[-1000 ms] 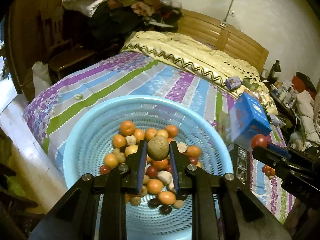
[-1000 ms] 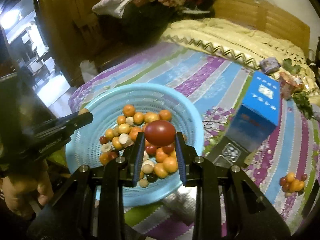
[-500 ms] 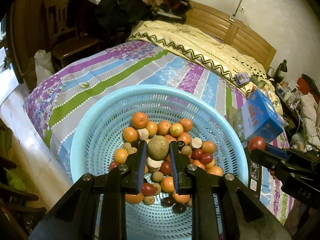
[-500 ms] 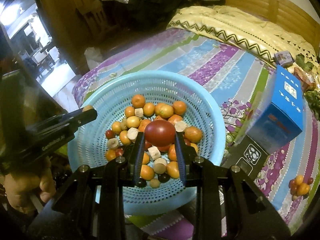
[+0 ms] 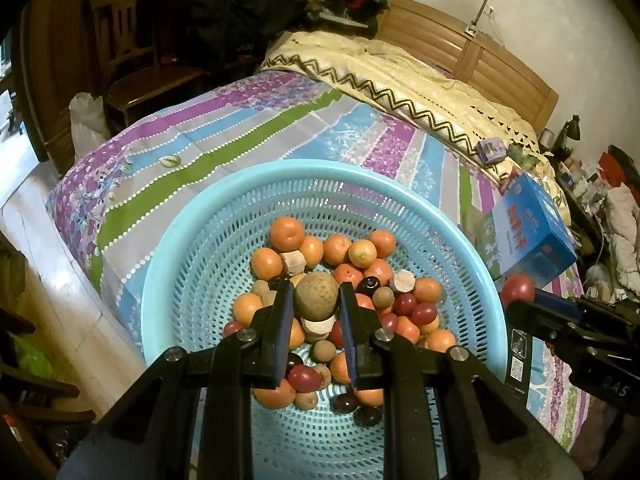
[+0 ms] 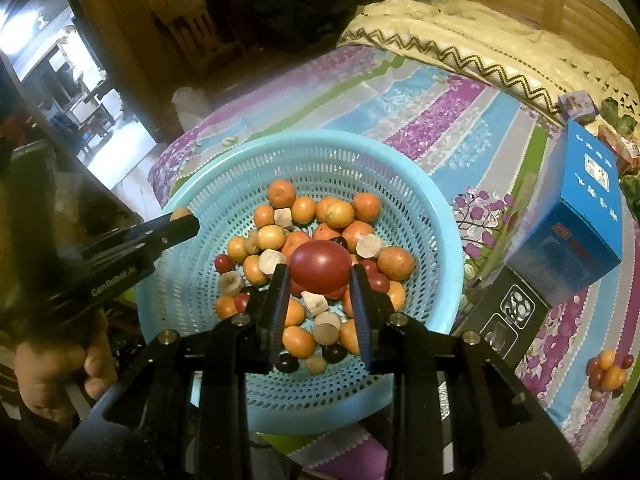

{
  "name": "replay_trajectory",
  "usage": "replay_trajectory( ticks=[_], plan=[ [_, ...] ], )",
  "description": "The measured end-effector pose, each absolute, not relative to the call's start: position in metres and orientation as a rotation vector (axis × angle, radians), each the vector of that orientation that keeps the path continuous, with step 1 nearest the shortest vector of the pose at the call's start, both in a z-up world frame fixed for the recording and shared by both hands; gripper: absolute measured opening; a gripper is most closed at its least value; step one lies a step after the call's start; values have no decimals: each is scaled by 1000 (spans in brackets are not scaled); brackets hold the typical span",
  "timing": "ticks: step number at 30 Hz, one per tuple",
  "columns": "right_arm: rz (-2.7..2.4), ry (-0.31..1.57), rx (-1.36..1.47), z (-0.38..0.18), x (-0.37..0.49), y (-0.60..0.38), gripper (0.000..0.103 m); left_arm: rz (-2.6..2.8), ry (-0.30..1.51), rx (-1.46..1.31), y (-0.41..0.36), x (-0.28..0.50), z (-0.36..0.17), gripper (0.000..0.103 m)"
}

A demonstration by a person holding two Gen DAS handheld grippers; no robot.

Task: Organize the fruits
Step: 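Lower the held brown fruit and tomato into the basket with both tools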

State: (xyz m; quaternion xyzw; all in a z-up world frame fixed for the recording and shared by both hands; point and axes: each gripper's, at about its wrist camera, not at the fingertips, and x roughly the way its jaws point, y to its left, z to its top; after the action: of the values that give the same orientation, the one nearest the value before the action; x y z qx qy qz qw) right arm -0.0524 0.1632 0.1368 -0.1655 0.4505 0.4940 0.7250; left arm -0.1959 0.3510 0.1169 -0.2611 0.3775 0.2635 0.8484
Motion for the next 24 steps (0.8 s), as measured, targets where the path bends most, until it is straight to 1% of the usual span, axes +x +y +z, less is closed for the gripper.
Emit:
replay_trajectory(
  ticks=[24],
  plan=[
    [1076,1033,-378,121,-49,163,31,529,857,-558,350,-190,102,22]
  ],
)
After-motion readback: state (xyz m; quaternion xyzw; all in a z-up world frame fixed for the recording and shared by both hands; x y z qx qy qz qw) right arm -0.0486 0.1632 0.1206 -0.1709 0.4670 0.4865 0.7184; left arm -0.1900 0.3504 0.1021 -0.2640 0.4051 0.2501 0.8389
